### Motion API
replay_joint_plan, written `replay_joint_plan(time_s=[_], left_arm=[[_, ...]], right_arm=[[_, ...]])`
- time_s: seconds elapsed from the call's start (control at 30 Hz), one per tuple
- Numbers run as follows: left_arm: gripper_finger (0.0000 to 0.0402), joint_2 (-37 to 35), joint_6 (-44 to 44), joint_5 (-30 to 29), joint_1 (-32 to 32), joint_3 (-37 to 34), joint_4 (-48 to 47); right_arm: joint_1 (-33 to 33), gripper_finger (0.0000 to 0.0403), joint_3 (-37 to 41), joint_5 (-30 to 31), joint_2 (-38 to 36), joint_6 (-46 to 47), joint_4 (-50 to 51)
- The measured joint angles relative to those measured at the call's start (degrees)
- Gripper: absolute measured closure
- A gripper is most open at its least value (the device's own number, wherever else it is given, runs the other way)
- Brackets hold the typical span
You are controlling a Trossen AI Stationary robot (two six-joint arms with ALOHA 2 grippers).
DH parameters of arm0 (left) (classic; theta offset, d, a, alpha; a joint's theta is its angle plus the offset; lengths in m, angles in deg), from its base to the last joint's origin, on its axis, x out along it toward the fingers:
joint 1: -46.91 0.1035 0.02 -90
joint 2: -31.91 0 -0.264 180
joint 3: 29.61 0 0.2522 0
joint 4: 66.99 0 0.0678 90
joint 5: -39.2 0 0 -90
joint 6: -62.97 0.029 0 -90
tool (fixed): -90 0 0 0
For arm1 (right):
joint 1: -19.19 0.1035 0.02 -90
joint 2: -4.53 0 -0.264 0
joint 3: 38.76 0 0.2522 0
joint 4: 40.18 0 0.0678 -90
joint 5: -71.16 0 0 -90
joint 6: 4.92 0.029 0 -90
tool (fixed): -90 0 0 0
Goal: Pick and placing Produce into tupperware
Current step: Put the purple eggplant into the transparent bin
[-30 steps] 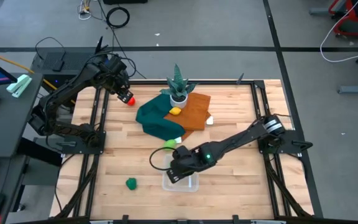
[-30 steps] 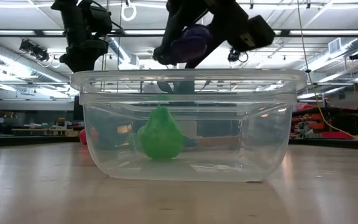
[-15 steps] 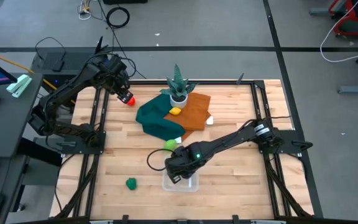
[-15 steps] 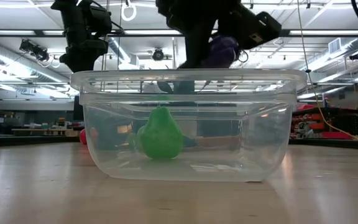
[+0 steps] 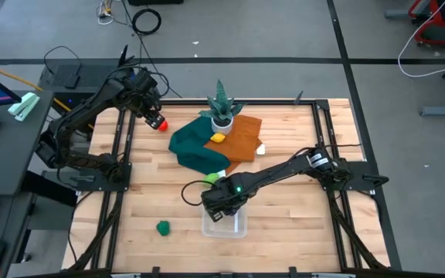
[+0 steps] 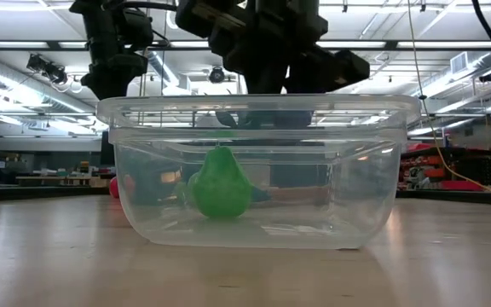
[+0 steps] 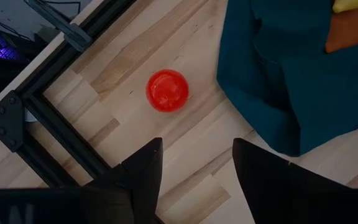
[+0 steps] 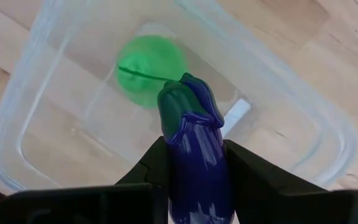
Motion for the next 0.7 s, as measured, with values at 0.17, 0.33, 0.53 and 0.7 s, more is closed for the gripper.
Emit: replay_joint_plan(time_s=[0.17, 0.33, 0.53, 0.7], left_arm=[[0.02, 0.0, 0.02, 0.0, 0.02, 0.0, 0.0], [0.0196, 0.0, 0.04, 0.0, 0.02, 0.0, 0.08], [0.0202, 0.0, 0.07, 0.0, 0.02, 0.0, 0.11], [0.0197, 0.0, 0.09, 0.0, 0.02, 0.0, 0.09]], right_arm=[[-0.35, 0.0321, 0.73, -0.16, 0.02, 0.09, 0.58], [-0.47, 0.0321, 0.69, -0.07, 0.0, 0.85, 0.46], [-0.48, 0.0321, 0.69, 0.44, 0.0, 1.23, 0.41], [-0.7, 0.0321, 2.66, 0.49, -0.02, 1.73, 0.1]])
